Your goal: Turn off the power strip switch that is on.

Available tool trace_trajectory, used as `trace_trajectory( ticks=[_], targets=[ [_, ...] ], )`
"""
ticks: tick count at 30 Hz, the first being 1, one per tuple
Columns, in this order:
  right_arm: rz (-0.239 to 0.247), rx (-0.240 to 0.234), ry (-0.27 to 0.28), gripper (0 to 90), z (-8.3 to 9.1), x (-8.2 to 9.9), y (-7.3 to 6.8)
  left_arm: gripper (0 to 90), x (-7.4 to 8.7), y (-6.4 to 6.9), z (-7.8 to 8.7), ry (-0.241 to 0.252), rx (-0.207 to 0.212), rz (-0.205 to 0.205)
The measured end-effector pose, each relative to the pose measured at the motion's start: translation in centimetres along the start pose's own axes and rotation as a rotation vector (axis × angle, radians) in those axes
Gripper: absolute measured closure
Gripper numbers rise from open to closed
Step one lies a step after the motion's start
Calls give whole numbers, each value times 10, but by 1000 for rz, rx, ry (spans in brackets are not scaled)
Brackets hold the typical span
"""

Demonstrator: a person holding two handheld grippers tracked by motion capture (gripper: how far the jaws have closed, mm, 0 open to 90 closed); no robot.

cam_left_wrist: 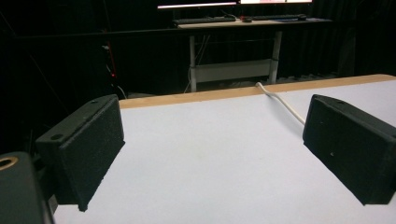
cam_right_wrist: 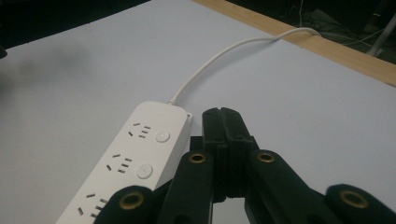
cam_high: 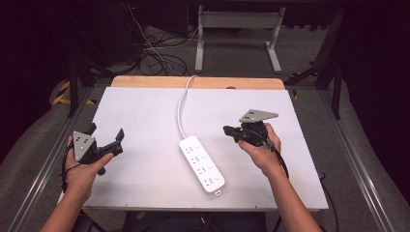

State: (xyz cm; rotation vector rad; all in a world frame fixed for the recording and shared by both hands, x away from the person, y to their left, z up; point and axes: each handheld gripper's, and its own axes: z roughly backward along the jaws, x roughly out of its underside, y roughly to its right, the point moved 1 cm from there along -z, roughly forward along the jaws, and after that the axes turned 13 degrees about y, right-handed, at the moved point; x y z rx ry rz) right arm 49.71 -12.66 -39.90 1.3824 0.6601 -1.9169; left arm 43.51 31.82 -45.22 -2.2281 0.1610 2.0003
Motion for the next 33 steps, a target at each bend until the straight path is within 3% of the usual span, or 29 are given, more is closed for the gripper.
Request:
trace_trajectory(
  ticks=[13,33],
  targets=[
    [29,-40,-40,900,-22,-5,-11,60,0,0,1,-7,2,-2],
    [36,-72,-108,900,-49,7,-22,62,0,-1,1,-6,2,-6]
  ],
)
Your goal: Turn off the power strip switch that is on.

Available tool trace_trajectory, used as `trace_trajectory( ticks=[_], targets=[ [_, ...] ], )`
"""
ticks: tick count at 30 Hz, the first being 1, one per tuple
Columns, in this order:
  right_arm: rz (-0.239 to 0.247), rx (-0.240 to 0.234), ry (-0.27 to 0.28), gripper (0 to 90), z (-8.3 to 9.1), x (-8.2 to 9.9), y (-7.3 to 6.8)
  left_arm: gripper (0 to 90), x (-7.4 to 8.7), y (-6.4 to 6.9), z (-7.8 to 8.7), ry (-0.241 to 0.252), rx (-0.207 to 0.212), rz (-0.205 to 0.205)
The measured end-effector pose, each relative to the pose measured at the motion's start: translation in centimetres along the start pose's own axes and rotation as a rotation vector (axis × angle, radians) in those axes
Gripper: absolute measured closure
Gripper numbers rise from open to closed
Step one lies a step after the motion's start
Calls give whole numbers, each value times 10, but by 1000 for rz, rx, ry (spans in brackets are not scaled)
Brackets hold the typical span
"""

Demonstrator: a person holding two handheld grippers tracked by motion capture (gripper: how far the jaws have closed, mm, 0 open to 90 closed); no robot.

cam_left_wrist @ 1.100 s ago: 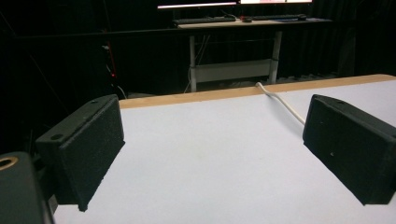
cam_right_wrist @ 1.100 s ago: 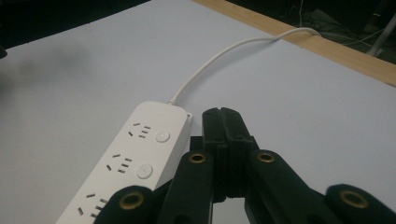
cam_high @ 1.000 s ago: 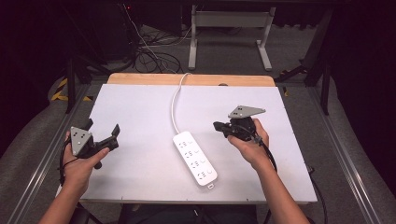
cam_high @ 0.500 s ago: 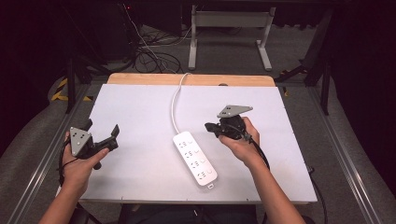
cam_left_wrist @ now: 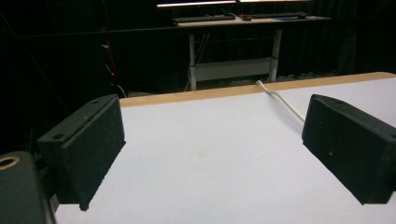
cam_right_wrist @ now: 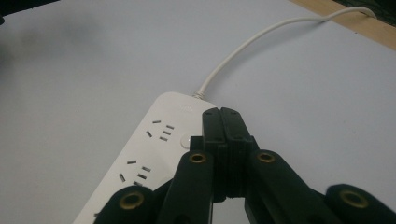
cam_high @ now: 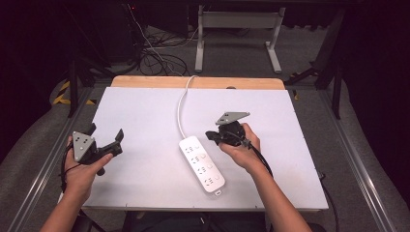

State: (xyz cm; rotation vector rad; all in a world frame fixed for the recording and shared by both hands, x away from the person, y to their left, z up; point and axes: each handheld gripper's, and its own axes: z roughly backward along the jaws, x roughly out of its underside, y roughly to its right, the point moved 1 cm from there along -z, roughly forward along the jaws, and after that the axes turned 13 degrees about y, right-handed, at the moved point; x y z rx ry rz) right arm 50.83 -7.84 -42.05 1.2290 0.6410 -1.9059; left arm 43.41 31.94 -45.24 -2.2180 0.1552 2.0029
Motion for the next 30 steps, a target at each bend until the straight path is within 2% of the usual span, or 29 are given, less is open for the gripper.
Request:
trace_trajectory(
  ticks=[4,15,30],
  targets=[
    [0,-10,-20,900,-7,5,-3,60,0,0,0,4,-2,3],
    [31,-34,-94,900,-45,17,-17,55,0,1,0,0,8,8],
    [34,-13,-94,900,-54,24,-19,56,1,1,0,-9,10,2]
  ],
)
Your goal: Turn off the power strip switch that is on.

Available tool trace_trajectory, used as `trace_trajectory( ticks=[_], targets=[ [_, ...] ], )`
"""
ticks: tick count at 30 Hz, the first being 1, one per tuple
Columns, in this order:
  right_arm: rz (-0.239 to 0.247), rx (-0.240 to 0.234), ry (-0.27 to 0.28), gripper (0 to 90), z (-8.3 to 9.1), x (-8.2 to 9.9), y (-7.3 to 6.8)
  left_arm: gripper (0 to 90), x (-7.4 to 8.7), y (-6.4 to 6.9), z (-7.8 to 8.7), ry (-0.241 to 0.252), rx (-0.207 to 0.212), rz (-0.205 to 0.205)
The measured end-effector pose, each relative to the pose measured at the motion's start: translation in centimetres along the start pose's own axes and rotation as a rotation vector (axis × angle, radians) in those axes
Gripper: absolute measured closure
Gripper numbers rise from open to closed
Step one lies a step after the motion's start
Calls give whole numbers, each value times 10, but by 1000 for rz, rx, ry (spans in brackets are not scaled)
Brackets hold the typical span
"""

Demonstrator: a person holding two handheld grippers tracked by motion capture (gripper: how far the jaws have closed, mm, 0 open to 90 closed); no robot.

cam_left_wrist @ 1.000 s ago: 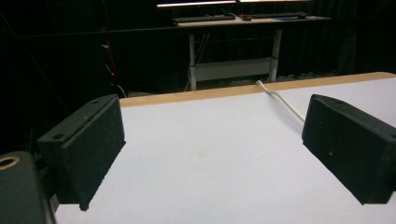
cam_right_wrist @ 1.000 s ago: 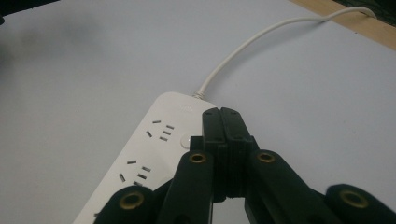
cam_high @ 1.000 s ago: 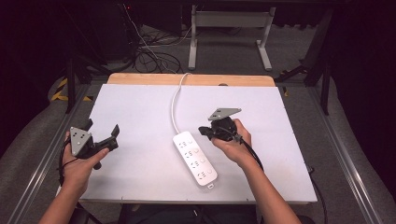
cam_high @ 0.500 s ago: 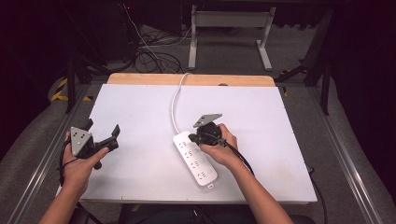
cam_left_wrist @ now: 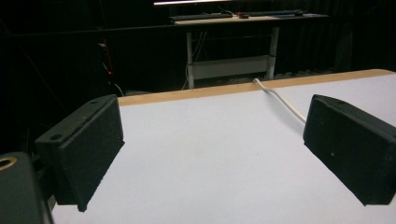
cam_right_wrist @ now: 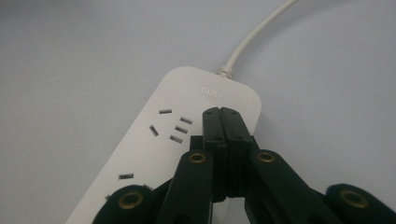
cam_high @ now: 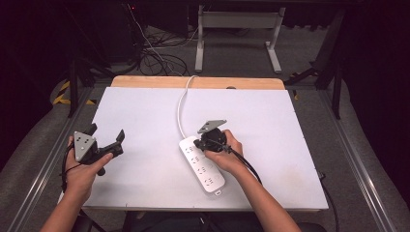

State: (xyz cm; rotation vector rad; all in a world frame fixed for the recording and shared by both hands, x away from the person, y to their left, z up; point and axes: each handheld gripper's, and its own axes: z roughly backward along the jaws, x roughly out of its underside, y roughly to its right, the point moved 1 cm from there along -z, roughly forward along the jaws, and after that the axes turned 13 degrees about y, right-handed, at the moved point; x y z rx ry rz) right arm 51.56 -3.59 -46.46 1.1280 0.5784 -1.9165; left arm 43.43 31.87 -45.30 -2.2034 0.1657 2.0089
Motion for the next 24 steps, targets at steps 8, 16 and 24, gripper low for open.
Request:
trace_trajectory(
  ticks=[8,16,24],
  targets=[
    [-14,10,6,900,0,3,-1,58,0,0,0,-3,-1,0],
    [-42,26,5,900,-1,3,-2,58,1,1,-1,-4,3,0],
    [-61,35,-44,900,-2,-3,-2,58,1,1,-1,-8,-1,2]
  ],
)
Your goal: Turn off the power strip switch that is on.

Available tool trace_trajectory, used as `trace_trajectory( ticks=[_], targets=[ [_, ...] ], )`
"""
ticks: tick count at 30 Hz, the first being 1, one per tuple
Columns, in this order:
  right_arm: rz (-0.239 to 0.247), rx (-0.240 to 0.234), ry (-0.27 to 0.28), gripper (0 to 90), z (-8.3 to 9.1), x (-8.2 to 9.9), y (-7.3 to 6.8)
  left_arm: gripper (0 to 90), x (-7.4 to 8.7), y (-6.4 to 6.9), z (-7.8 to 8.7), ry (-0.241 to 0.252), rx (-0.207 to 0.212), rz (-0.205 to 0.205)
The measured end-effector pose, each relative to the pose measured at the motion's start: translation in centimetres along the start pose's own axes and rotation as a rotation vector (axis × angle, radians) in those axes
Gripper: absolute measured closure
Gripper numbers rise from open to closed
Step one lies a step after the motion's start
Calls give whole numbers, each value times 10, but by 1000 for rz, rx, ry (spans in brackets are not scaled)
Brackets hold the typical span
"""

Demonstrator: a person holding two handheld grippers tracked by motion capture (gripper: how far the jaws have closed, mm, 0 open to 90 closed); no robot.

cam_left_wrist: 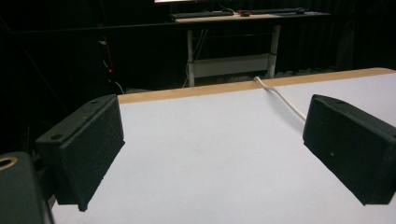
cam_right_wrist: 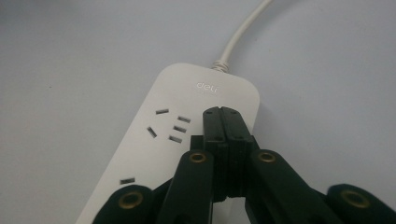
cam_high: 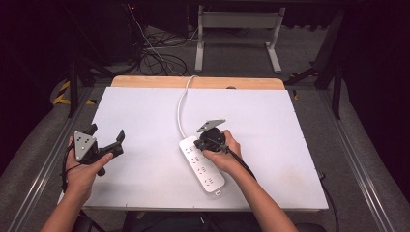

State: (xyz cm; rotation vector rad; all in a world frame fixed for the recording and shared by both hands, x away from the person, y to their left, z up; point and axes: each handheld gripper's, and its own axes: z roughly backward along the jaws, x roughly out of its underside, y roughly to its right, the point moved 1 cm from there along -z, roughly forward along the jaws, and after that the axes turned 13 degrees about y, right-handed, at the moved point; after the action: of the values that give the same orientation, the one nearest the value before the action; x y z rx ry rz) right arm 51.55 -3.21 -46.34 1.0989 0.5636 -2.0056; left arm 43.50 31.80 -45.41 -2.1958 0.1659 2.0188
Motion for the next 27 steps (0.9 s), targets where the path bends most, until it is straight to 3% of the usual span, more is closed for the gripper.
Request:
trace_trajectory(
  ticks=[8,10,15,18,20,23,27],
  targets=[
    [11,24,-13,900,-1,-1,-4,59,0,0,0,-4,-3,1],
    [5,10,-20,900,0,-1,-5,60,0,1,0,-4,0,0],
    [66,54,-26,900,-1,-2,-13,61,1,1,0,-7,3,-2],
    [24,46,-27,900,0,-2,-10,62,0,1,1,-3,1,-1],
    [27,58,-50,900,0,-4,-9,62,1,0,1,-7,2,-1],
    [-5,60,-94,900,-3,-10,-7,62,1,1,1,-8,1,-4],
    [11,73,-151,900,-8,-16,-10,62,1,2,0,-11,3,-12]
  ],
)
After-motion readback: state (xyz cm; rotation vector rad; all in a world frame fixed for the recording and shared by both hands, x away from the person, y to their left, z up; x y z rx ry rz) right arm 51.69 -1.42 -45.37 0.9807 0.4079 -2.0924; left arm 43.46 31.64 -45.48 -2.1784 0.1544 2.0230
